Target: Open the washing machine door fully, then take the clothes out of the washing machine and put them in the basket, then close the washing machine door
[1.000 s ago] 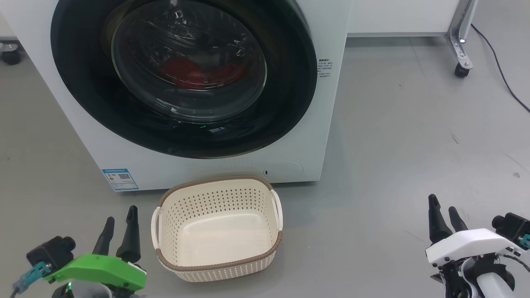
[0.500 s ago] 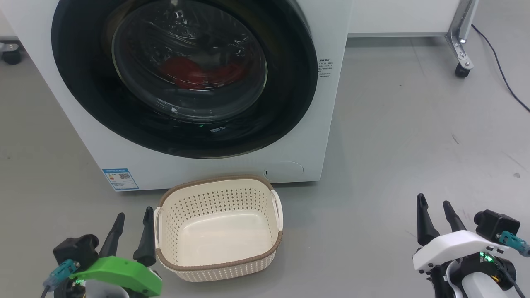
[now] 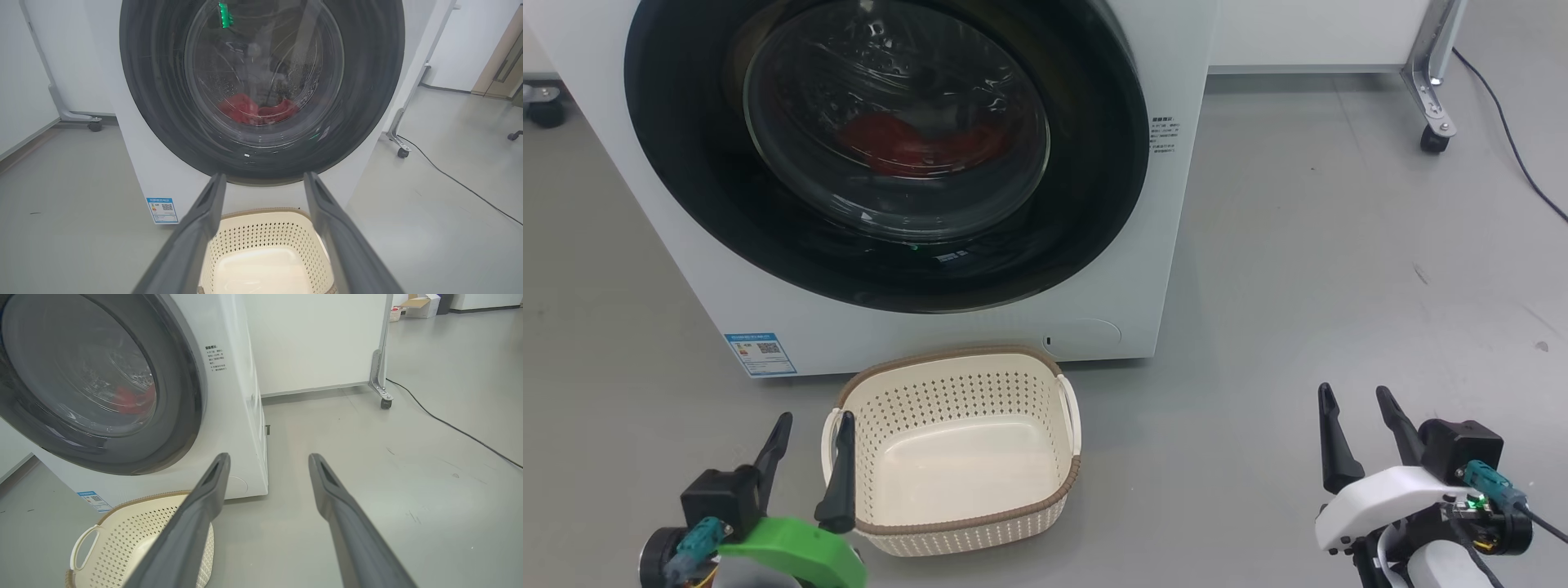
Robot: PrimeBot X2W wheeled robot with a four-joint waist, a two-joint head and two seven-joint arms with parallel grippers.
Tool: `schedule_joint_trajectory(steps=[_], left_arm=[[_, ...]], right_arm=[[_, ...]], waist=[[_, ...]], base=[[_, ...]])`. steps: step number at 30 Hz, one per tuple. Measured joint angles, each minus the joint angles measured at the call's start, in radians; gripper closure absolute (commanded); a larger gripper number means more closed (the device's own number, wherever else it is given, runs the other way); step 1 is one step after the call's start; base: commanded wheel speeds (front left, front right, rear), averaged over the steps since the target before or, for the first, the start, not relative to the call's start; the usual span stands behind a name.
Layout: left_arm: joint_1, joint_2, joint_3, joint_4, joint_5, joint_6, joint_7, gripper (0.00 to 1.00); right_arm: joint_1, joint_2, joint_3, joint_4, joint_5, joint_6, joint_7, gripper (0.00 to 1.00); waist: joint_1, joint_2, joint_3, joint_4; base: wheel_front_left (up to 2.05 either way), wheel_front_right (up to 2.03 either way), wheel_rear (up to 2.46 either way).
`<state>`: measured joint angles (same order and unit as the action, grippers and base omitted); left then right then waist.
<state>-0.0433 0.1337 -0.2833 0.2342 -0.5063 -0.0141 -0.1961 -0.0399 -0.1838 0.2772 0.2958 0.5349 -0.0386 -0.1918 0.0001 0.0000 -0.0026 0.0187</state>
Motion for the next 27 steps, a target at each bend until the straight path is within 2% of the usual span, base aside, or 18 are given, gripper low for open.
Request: schedule_joint_trajectory(steps=[18, 27], left_arm=[[0.001, -0.019, -0.013, 0.007, 0.201, 0.018, -0.053, 0.00], [0.002, -0.030, 0.001, 0.042, 0.199, 0.020, -0.055, 0.00]], right_arm=[[0.000, -0.001, 0.034, -0.007, -0.235, -0.028, -0.052, 0.00], [0.000, 0.010, 0.025, -0.005, -0.240, -0.035, -0.052, 0.00]], waist=[[0.0000, 0.0000, -0.002, -0.002], [0.0000, 0.0000, -0.001, -0.001]], base=[[0.00, 0.00, 0.00], [0.00, 0.00, 0.00]])
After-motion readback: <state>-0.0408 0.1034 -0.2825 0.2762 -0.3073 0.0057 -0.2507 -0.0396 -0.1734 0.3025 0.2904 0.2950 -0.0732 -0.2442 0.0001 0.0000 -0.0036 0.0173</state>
